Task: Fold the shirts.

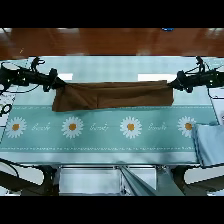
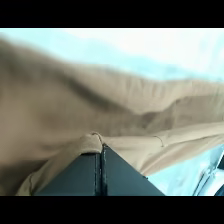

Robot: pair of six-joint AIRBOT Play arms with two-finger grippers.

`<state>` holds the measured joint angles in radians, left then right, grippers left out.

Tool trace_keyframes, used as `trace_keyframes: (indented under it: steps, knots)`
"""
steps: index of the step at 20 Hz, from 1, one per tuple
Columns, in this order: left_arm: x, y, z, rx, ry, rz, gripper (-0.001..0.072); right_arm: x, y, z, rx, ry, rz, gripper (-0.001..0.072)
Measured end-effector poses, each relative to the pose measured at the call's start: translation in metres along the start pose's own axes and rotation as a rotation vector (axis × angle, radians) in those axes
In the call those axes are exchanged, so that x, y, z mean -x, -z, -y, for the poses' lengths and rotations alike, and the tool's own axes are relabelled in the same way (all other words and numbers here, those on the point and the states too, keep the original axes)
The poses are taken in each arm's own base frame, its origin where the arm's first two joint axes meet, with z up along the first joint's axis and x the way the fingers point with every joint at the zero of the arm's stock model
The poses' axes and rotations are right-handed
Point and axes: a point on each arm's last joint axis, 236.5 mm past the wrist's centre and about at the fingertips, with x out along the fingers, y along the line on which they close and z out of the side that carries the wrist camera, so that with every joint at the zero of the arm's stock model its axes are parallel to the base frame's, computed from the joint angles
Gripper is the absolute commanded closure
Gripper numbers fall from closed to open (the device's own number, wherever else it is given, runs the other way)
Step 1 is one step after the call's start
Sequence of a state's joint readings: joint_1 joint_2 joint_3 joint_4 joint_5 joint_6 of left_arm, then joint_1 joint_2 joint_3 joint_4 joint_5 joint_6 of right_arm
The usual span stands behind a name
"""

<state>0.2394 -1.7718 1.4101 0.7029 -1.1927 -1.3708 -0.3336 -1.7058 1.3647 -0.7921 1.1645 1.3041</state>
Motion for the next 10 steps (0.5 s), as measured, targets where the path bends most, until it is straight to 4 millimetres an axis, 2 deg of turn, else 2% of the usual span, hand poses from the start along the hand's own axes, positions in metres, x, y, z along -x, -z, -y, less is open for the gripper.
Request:
trace_keyframes:
  steps: [3, 6, 7, 8, 9, 10]
  knots:
    - [-0.007, -0.018, 0.0, -0.003, 0.003, 0.011, 0.0694, -0.009, -0.015, 0.003, -0.005, -0.002, 0.003, 0.0683]
    - [-0.016, -0.025, -0.004, 0.0, 0.004, 0.003, 0.0689, -0.017, -0.023, 0.009, -0.016, -0.001, 0.008, 0.0682]
    - [-0.019, -0.024, -0.005, 0.002, 0.004, -0.005, 0.0505, -0.02, -0.023, 0.011, -0.019, 0.0, 0.004, 0.0608]
    - [-0.022, -0.023, -0.008, 0.005, 0.003, -0.018, 0.0211, -0.022, -0.024, 0.013, -0.023, 0.0, 0.005, 0.0406]
    - [-0.024, -0.02, -0.009, 0.008, 0.005, -0.035, 0.0195, -0.024, -0.026, 0.013, -0.03, -0.003, 0.008, 0.0321]
    - [-0.025, -0.015, -0.01, 0.01, 0.009, -0.061, 0.0196, -0.025, -0.028, 0.014, -0.033, -0.003, 0.012, 0.032]
